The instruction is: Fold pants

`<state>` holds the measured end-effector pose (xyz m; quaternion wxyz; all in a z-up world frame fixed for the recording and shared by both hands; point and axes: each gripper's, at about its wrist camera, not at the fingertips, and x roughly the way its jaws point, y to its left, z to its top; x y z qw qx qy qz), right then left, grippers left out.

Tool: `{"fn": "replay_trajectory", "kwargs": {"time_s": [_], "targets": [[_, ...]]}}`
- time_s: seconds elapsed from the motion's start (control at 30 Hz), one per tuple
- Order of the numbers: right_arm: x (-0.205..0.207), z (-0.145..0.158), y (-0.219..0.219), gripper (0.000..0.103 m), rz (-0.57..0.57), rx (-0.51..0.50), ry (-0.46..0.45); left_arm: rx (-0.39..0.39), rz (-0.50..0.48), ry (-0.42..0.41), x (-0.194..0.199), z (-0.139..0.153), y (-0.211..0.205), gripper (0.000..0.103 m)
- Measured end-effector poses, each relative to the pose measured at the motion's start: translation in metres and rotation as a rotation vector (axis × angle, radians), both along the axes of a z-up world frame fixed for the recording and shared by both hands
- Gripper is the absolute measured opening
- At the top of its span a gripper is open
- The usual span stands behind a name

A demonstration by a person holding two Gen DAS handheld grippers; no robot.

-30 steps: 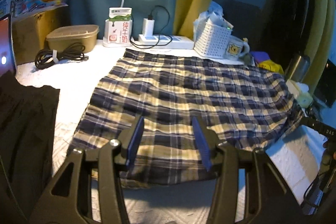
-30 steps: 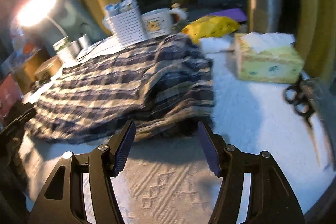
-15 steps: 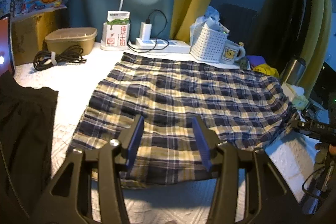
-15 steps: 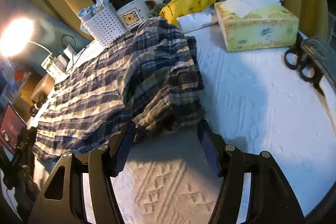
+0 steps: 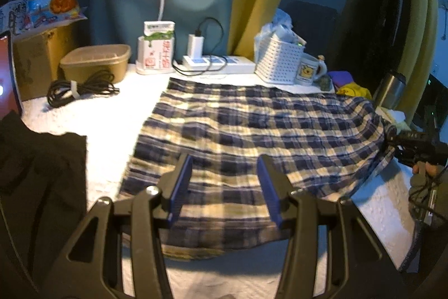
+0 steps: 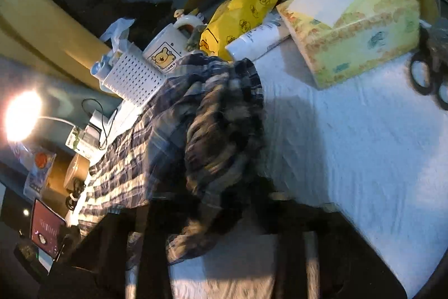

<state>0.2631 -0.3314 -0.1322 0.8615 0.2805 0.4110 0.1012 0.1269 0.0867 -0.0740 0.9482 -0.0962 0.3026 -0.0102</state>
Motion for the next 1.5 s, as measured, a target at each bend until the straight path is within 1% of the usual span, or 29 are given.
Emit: {"fn": "replay_trajectory", "kwargs": {"time_s": [0.03,0.1,0.17,0.2,0.33,0.37,0.43,0.6,0.67,0.77,0.9,1.0,1.13,1.2,1.3,1.37,1.47,1.5], "targets": [[0.003,-0.002,-0.001,0.020,0.003,0.025,-0.005,0.006,0.007,0.000,0.000,0.001,0.004,0.050],[0.004,0.002,-0.002,0.017,0.007,0.021,-0.023,0.013,0.018,-0.002,0.001,0.004,0.010,0.050],[0.003,0.014,-0.006,0.016,0.008,-0.008,-0.061,0.018,0.026,-0.003,0.001,0.006,0.016,0.050],[0.001,0.025,-0.011,0.016,0.000,-0.034,-0.090,0.017,0.026,-0.004,0.001,0.007,0.018,0.050],[-0.001,0.055,-0.027,0.016,-0.019,-0.107,-0.157,0.013,0.013,-0.012,0.003,0.012,0.023,0.050],[0.000,0.060,-0.028,0.016,-0.017,-0.131,-0.163,0.013,0.004,-0.015,0.005,0.011,0.022,0.050],[0.000,0.063,-0.030,0.016,-0.013,-0.143,-0.167,0.011,-0.002,-0.013,0.009,0.009,0.022,0.050],[-0.004,0.058,-0.019,0.016,-0.008,-0.191,-0.163,-0.027,-0.005,0.015,0.020,-0.005,0.028,0.050],[-0.005,0.064,-0.013,0.016,-0.003,-0.203,-0.175,-0.032,-0.010,0.015,0.019,-0.005,0.029,0.050],[-0.009,0.084,0.000,0.016,0.018,-0.240,-0.217,-0.023,-0.014,0.002,0.015,0.000,0.032,0.050],[-0.015,0.115,0.036,0.016,0.081,-0.265,-0.302,-0.023,-0.007,-0.010,0.008,0.005,0.038,0.050],[-0.019,0.135,0.077,0.016,0.164,-0.274,-0.362,-0.025,0.001,-0.015,0.002,0.007,0.046,0.050],[-0.022,0.148,0.131,0.016,0.273,-0.269,-0.411,-0.029,0.015,-0.023,-0.009,0.009,0.056,0.050],[-0.022,0.150,0.159,0.016,0.333,-0.269,-0.424,-0.030,0.027,-0.026,-0.013,0.010,0.062,0.050],[-0.023,0.141,0.211,0.016,0.450,-0.255,-0.407,-0.049,0.047,-0.025,-0.018,0.009,0.071,0.050],[-0.024,0.130,0.238,0.015,0.514,-0.256,-0.388,-0.060,0.052,-0.022,-0.020,0.008,0.075,0.050],[-0.023,0.104,0.282,0.015,0.610,-0.264,-0.335,-0.067,0.057,-0.016,-0.024,0.005,0.079,0.050],[-0.022,0.091,0.299,0.015,0.645,-0.269,-0.303,-0.069,0.058,-0.015,-0.024,0.004,0.080,0.050]]}}
